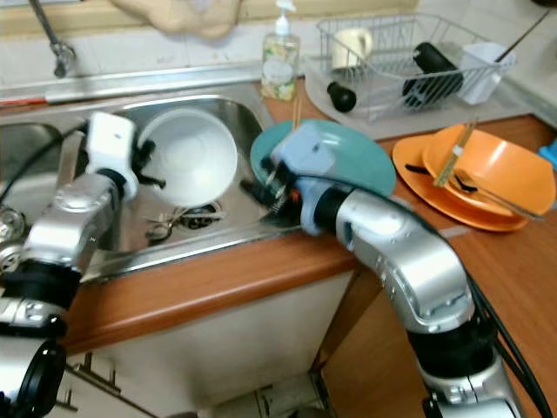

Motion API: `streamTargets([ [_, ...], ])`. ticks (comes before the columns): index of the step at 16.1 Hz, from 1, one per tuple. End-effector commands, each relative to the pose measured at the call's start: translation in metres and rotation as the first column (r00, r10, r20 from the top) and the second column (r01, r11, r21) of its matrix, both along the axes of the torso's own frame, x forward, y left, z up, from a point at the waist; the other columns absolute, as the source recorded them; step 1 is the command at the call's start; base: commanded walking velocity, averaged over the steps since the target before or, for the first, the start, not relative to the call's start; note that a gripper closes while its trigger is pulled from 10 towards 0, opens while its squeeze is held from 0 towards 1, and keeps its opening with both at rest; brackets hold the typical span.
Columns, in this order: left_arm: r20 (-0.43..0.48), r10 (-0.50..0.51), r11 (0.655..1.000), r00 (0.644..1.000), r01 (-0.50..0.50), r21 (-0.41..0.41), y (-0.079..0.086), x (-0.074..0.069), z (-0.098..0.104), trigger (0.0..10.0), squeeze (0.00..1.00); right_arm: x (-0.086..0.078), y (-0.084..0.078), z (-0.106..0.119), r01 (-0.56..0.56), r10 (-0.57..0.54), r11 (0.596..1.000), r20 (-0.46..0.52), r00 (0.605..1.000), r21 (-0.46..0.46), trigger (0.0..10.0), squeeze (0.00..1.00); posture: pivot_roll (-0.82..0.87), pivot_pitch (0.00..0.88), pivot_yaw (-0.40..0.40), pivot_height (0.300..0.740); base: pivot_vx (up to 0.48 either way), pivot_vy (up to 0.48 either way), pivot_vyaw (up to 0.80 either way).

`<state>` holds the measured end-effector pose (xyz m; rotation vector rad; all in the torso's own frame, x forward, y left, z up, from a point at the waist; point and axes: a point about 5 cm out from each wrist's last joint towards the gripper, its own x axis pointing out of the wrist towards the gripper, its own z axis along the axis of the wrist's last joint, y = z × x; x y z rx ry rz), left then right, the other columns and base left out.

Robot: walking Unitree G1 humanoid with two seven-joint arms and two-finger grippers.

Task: Kitchen organization

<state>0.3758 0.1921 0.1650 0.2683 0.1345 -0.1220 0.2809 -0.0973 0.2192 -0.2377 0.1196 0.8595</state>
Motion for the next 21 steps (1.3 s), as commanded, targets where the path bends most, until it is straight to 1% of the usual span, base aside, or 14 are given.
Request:
streamTargets([
  [1,-0.004,-0.028,0.999,1.000,0.028,0.045,-0.006,0.003,-0.002,0.0,0.00,-0.005,0.003,0.001,-0.032,0.032,0.999,-0.005,0.999,-0.020,10.0,0.00,-0.15,0.000,0.040,0.740,0.000,0.000,0.00],
  [2,-0.030,-0.039,0.996,0.999,0.042,0.085,-0.008,0.004,-0.010,0.0,0.00,-0.008,0.003,-0.001,-0.056,0.056,0.998,-0.019,0.998,-0.032,10.0,0.00,-0.16,0.000,0.043,0.740,0.000,0.000,0.00],
  [4,-0.095,-0.068,0.988,0.993,0.080,0.132,-0.012,0.003,-0.024,3.1,0.00,-0.018,0.005,-0.007,-0.131,0.126,0.989,-0.072,0.989,-0.066,10.0,0.00,-0.16,0.000,0.046,0.740,0.000,0.000,0.00],
  [5,-0.107,-0.073,0.986,0.992,0.088,0.141,-0.013,0.003,-0.027,4.7,0.00,-0.020,0.006,-0.008,-0.142,0.135,0.987,-0.083,0.987,-0.072,10.0,0.00,-0.16,0.000,0.046,0.740,0.000,0.000,0.00],
  [6,-0.135,-0.081,0.982,0.988,0.102,0.156,-0.014,0.003,-0.032,10.0,0.00,-0.022,0.006,-0.010,-0.154,0.146,0.985,-0.097,0.984,-0.081,10.0,0.00,-0.16,0.000,0.048,0.740,0.000,0.000,0.00],
  [8,-0.208,-0.115,0.975,0.971,0.150,0.165,-0.017,0.001,-0.044,10.0,0.00,-0.024,0.005,-0.012,-0.155,0.146,0.984,-0.102,0.984,-0.091,10.0,0.00,-0.17,0.000,0.054,0.740,0.000,0.000,0.00],
  [10,-0.229,-0.128,0.972,0.965,0.168,0.166,-0.019,0.000,-0.049,10.0,0.00,-0.024,0.004,-0.012,-0.149,0.140,0.984,-0.101,0.985,-0.095,10.0,0.00,-0.17,0.000,0.054,0.740,0.000,0.000,0.00],
  [11,-0.244,-0.144,0.971,0.959,0.184,0.152,-0.021,-0.001,-0.052,10.0,1.00,-0.024,0.003,-0.012,-0.141,0.131,0.985,-0.102,0.986,-0.098,10.0,0.00,-0.17,0.000,0.050,0.740,0.000,0.000,0.00],
  [15,-0.238,-0.142,0.967,0.961,0.186,0.176,-0.019,-0.001,-0.053,10.0,1.00,-0.022,0.003,-0.014,-0.128,0.117,0.986,-0.102,0.988,-0.106,10.0,0.00,-0.17,0.000,0.044,0.740,0.000,0.000,0.00],
  [17,-0.212,-0.128,0.970,0.969,0.167,0.176,-0.016,0.000,-0.050,10.0,1.00,-0.015,0.000,-0.014,-0.068,0.058,0.993,-0.109,0.992,-0.093,10.0,0.00,-0.17,0.000,0.038,0.740,0.000,0.000,0.00],
  [18,-0.198,-0.123,0.972,0.973,0.158,0.176,-0.015,0.000,-0.049,10.0,1.00,-0.008,-0.003,-0.012,-0.008,0.001,0.998,-0.117,0.993,-0.057,10.0,0.25,-0.16,0.000,0.037,0.740,0.000,0.000,0.00],
  [19,-0.174,-0.114,0.974,0.978,0.145,0.173,-0.012,0.001,-0.046,10.0,1.00,-0.002,-0.006,-0.009,0.038,-0.041,0.999,-0.111,0.993,-0.030,10.0,1.00,-0.16,0.000,0.037,0.740,0.000,0.000,0.00],
  [20,-0.132,-0.103,0.979,0.986,0.124,0.162,-0.009,0.001,-0.042,10.0,1.00,0.003,-0.009,-0.005,0.072,-0.070,0.997,-0.118,0.991,0.013,10.0,1.00,-0.16,0.000,0.037,0.740,0.000,0.000,0.00],
  [21,-0.093,-0.103,0.981,0.990,0.117,0.155,-0.007,0.002,-0.038,10.0,1.00,0.006,-0.009,-0.002,0.081,-0.076,0.996,-0.107,0.991,0.035,10.0,1.00,-0.16,0.000,0.038,0.740,0.000,0.000,0.00],
])
